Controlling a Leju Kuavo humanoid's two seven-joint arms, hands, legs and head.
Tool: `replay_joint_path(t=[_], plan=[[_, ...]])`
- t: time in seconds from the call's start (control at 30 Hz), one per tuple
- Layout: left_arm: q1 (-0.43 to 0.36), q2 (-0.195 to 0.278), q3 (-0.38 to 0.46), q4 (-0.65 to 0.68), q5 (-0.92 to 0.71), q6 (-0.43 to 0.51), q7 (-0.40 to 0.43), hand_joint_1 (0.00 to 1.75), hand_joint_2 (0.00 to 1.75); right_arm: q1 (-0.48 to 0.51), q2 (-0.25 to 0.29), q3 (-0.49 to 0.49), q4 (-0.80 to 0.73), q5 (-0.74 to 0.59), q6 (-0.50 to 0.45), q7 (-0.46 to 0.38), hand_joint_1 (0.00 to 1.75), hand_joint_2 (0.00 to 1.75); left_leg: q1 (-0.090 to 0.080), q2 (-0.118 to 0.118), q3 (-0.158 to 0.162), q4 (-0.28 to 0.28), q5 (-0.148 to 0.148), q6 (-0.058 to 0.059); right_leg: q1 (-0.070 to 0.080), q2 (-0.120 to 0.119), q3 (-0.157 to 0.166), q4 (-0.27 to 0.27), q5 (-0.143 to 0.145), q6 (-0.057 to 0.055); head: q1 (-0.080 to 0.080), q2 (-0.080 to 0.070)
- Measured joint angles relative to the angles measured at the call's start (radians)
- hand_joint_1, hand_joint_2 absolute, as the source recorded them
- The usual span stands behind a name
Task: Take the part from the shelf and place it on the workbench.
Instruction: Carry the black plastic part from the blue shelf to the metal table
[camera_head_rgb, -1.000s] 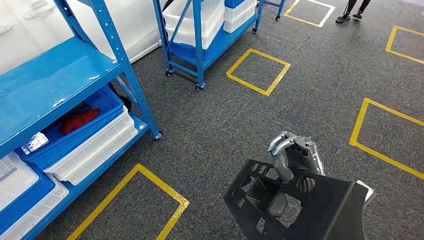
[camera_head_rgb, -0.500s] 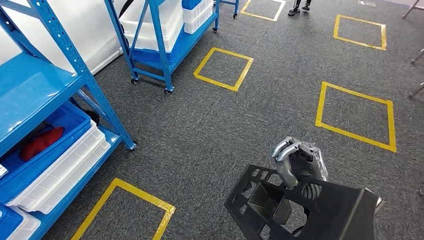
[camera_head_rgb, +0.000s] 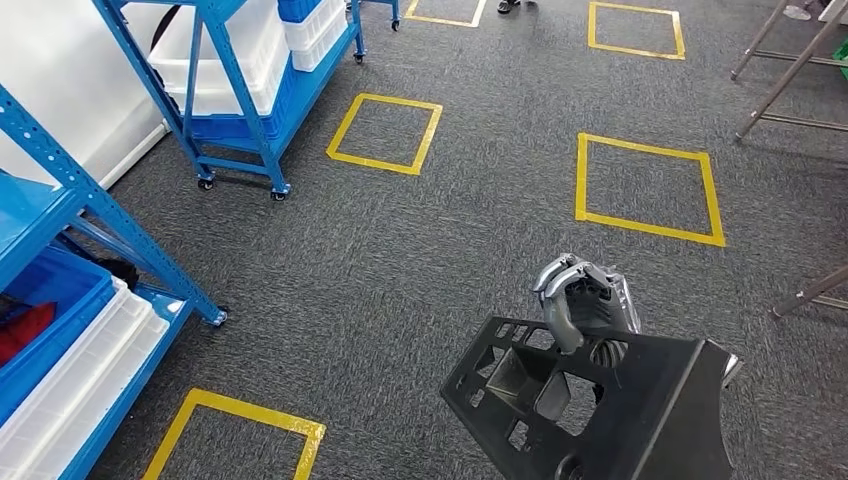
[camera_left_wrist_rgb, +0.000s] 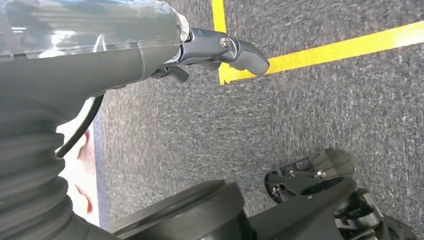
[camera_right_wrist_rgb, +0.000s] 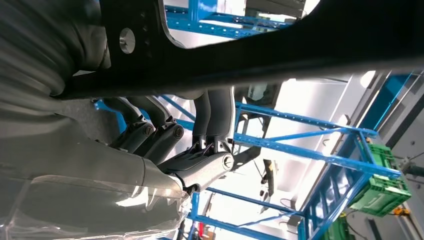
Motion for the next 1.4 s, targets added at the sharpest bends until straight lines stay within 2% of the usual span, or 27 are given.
replay_joint_path(t=[0.03, 0.1, 0.17, 0.2, 0.23, 0.3, 0.33, 0.4, 0.47, 0.53, 0.6, 0.63, 0.67, 0.7, 0.73, 0.77, 0.83, 0.9, 0.97, 1.03, 1.1, 1.17, 1.2, 1.23, 1.27, 1.33, 1.4], plan=[[0.0, 0.001, -0.001, 0.0, -0.002, 0.004, -0.003, 0.0, 1.75, -0.006, 0.004, 0.0, 0.008, -0.001, 0.004, -0.003, 1.75, 1.75, 0.002, -0.022, -0.016, 0.038, -0.024, -0.004, -0.002, 0.008, 0.002, -0.004, 0.002, -0.006, 0.0, 0.0], [-0.003, 0.002, -0.002, 0.0, -0.007, 0.009, -0.009, 0.0, 1.75, -0.014, 0.012, 0.0, 0.022, -0.006, 0.006, -0.009, 1.75, 1.75, 0.004, -0.063, -0.078, 0.17, -0.088, -0.008, -0.002, 0.025, 0.002, -0.005, 0.002, -0.014, 0.0, 0.0], [-0.011, 0.003, -0.003, 0.0, -0.013, 0.009, -0.009, 0.0, 1.75, -0.005, 0.02, 0.0, 0.031, -0.009, 0.004, -0.012, 1.75, 1.75, 0.005, -0.074, -0.128, 0.272, -0.116, -0.01, -0.001, 0.046, 0.003, -0.004, 0.002, -0.016, 0.0, 0.0], [-0.013, 0.004, -0.003, 0.0, -0.014, 0.007, -0.004, 0.0, 1.75, 0.004, 0.025, 0.0, 0.033, -0.01, 0.002, -0.014, 1.75, 1.75, 0.005, -0.075, -0.128, 0.268, -0.099, -0.01, -0.001, 0.059, 0.004, -0.003, 0.002, -0.016, 0.0, 0.0], [-0.013, 0.005, -0.004, 0.0, -0.015, 0.004, 0.005, 0.0, 1.75, 0.015, 0.03, 0.0, 0.034, -0.009, 0.0, -0.017, 1.75, 1.75, 0.007, -0.078, -0.112, 0.228, -0.066, -0.009, -0.001, 0.073, 0.006, -0.002, 0.001, -0.015, 0.0, 0.0], [-0.011, 0.006, -0.004, 0.0, -0.016, -0.004, 0.026, 0.0, 1.75, 0.036, 0.039, 0.0, 0.034, -0.004, -0.006, -0.027, 1.75, 1.75, 0.012, -0.112, -0.057, 0.095, 0.008, -0.006, -0.001, 0.101, 0.006, 0.005, -0.001, -0.009, 0.0, 0.0], [-0.01, 0.007, -0.004, 0.0, -0.016, -0.007, 0.036, 0.0, 1.75, 0.044, 0.043, 0.0, 0.034, 0.0, -0.008, -0.032, 1.75, 1.75, 0.015, -0.132, -0.037, 0.043, 0.025, -0.003, 0.0, 0.114, 0.002, 0.009, -0.001, -0.004, 0.0, 0.0], [-0.012, 0.007, -0.004, 0.0, -0.016, -0.009, 0.047, 0.0, 1.75, 0.056, 0.047, 0.0, 0.032, 0.007, -0.01, -0.041, 1.75, 1.75, 0.015, -0.148, -0.024, 0.006, 0.024, 0.003, -0.001, 0.135, -0.008, 0.013, 0.002, 0.009, 0.0, 0.0], [-0.014, 0.008, -0.004, 0.0, -0.015, -0.008, 0.045, 0.0, 1.75, 0.068, 0.047, -0.001, 0.027, 0.015, -0.012, -0.047, 1.75, 1.75, 0.015, -0.127, -0.018, -0.003, 0.027, 0.016, -0.004, 0.147, -0.013, 0.011, 0.007, 0.022, 0.0, 0.0], [-0.011, 0.009, -0.004, 0.0, -0.014, -0.004, 0.027, 0.0, 1.75, 0.075, 0.048, -0.002, 0.018, 0.019, -0.016, -0.049, 1.75, 1.75, 0.015, -0.103, -0.012, -0.014, 0.035, 0.031, -0.002, 0.108, -0.033, 0.051, -0.02, 0.03, 0.0, 0.0], [-0.004, 0.01, -0.004, 0.0, -0.011, 0.0, 0.004, 0.0, 1.75, 0.08, 0.048, -0.002, 0.011, 0.021, -0.021, -0.051, 1.75, 1.75, 0.011, -0.077, -0.011, -0.018, 0.036, 0.038, -0.002, 0.052, -0.088, 0.167, -0.081, 0.034, 0.0, 0.0], [-0.002, 0.011, -0.004, 0.0, -0.01, 0.003, -0.007, 0.0, 1.75, 0.084, 0.048, -0.002, 0.009, 0.021, -0.024, -0.053, 1.75, 1.75, 0.009, -0.063, -0.011, -0.017, 0.035, 0.04, -0.004, 0.039, -0.119, 0.232, -0.107, 0.036, 0.0, 0.0], [0.0, 0.011, -0.004, 0.0, -0.009, 0.007, -0.017, 0.0, 1.75, 0.089, 0.048, -0.002, 0.009, 0.021, -0.026, -0.057, 1.75, 1.75, 0.007, -0.05, -0.011, -0.017, 0.034, 0.04, -0.005, 0.033, -0.139, 0.274, -0.118, 0.038, 0.0, 0.0], [0.002, 0.012, -0.004, 0.0, -0.008, 0.011, -0.026, 0.0, 1.75, 0.093, 0.048, -0.002, 0.009, 0.021, -0.028, -0.061, 1.75, 1.75, 0.006, -0.038, -0.01, -0.017, 0.032, 0.04, -0.006, 0.029, -0.142, 0.282, -0.111, 0.038, 0.0, 0.0], [0.002, 0.012, -0.005, 0.0, -0.008, 0.014, -0.034, 0.0, 1.75, 0.097, 0.048, -0.002, 0.009, 0.021, -0.029, -0.064, 1.75, 1.75, 0.005, -0.026, -0.008, -0.017, 0.03, 0.038, -0.006, 0.024, -0.122, 0.246, -0.086, 0.037, 0.0, 0.0], [0.003, 0.013, -0.005, 0.0, -0.008, 0.017, -0.039, 0.0, 1.75, 0.098, 0.048, -0.002, 0.009, 0.021, -0.029, -0.067, 1.75, 1.75, 0.005, -0.015, -0.004, -0.017, 0.026, 0.036, -0.005, 0.013, -0.085, 0.179, -0.052, 0.035, 0.0, 0.0], [0.002, 0.014, -0.007, 0.0, -0.01, 0.022, -0.045, 0.0, 1.75, 0.099, 0.048, -0.002, 0.009, 0.019, -0.028, -0.074, 1.75, 1.75, 0.001, 0.004, 0.003, -0.017, 0.019, 0.029, 0.004, -0.023, -0.015, 0.052, -0.014, 0.024, 0.0, 0.0], [0.001, 0.016, -0.008, 0.0, -0.012, 0.024, -0.046, 0.0, 1.75, 0.101, 0.048, -0.002, 0.008, 0.018, -0.028, -0.083, 1.75, 1.75, -0.003, 0.02, 0.008, -0.018, 0.014, 0.019, 0.014, -0.034, 0.004, 0.01, -0.014, 0.012, 0.0, 0.0], [0.0, 0.018, -0.009, 0.0, -0.011, 0.025, -0.042, 0.0, 1.75, 0.104, 0.048, -0.002, 0.007, 0.017, -0.028, -0.09, 1.75, 1.75, -0.003, 0.03, 0.013, -0.019, 0.008, 0.009, 0.013, -0.011, 0.003, 0.005, -0.011, 0.002, 0.0, 0.0], [0.001, 0.022, -0.009, 0.0, -0.009, 0.023, -0.033, 0.0, 1.75, 0.103, 0.048, -0.002, 0.004, 0.018, -0.028, -0.096, 1.75, 1.75, 0.001, -0.007, 0.002, 0.016, -0.018, 0.0, 0.007, 0.01, 0.007, -0.003, -0.007, -0.01, 0.0, 0.0], [-0.002, 0.025, -0.008, 0.0, -0.005, 0.017, -0.022, 0.0, 1.75, 0.1, 0.05, -0.002, 0.003, 0.019, -0.029, -0.099, 1.75, 1.75, 0.004, -0.058, -0.051, 0.131, -0.078, -0.004, 0.005, 0.029, 0.009, -0.007, -0.005, -0.019, 0.0, 0.0], [-0.012, 0.026, -0.008, 0.0, -0.002, 0.011, -0.01, 0.0, 1.75, 0.099, 0.052, -0.002, 0.003, 0.022, -0.03, -0.099, 1.75, 1.75, 0.005, -0.071, -0.113, 0.256, -0.121, -0.006, 0.006, 0.051, 0.01, -0.006, -0.005, -0.021, 0.0, 0.0], [-0.016, 0.026, -0.008, 0.0, -0.002, 0.008, -0.003, 0.0, 1.75, 0.099, 0.053, -0.002, 0.003, 0.023, -0.031, -0.099, 1.75, 1.75, 0.005, -0.072, -0.123, 0.274, -0.114, -0.006, 0.007, 0.063, 0.011, -0.006, -0.005, -0.021, 0.0, 0.0], [-0.017, 0.027, -0.008, 0.0, -0.003, 0.005, 0.005, 0.0, 1.75, 0.099, 0.054, -0.002, 0.003, 0.024, -0.032, -0.098, 1.75, 1.75, 0.005, -0.074, -0.116, 0.254, -0.088, -0.005, 0.007, 0.077, 0.013, -0.005, -0.006, -0.021, 0.0, 0.0], [-0.017, 0.027, -0.008, 0.0, -0.005, 0.002, 0.013, 0.0, 1.75, 0.099, 0.055, -0.002, 0.003, 0.025, -0.034, -0.098, 1.75, 1.75, 0.006, -0.081, -0.093, 0.199, -0.049, -0.003, 0.006, 0.092, 0.015, -0.003, -0.006, -0.02, 0.0, 0.0], [-0.014, 0.031, -0.008, 0.0, -0.01, -0.002, 0.022, 0.0, 1.75, 0.098, 0.057, -0.002, 0.004, 0.025, -0.036, -0.097, 1.75, 1.75, 0.009, -0.121, -0.039, 0.068, 0.014, 0.002, 0.006, 0.118, 0.013, 0.003, -0.008, -0.014, 0.0, 0.0], [-0.013, 0.033, -0.008, 0.0, -0.014, -0.004, 0.025, 0.0, 1.75, 0.098, 0.058, -0.002, 0.004, 0.025, -0.04, -0.096, 1.75, 1.75, 0.011, -0.15, -0.015, 0.005, 0.025, 0.007, 0.005, 0.14, 0.004, 0.008, -0.005, -0.002, 0.0, 0.0]])
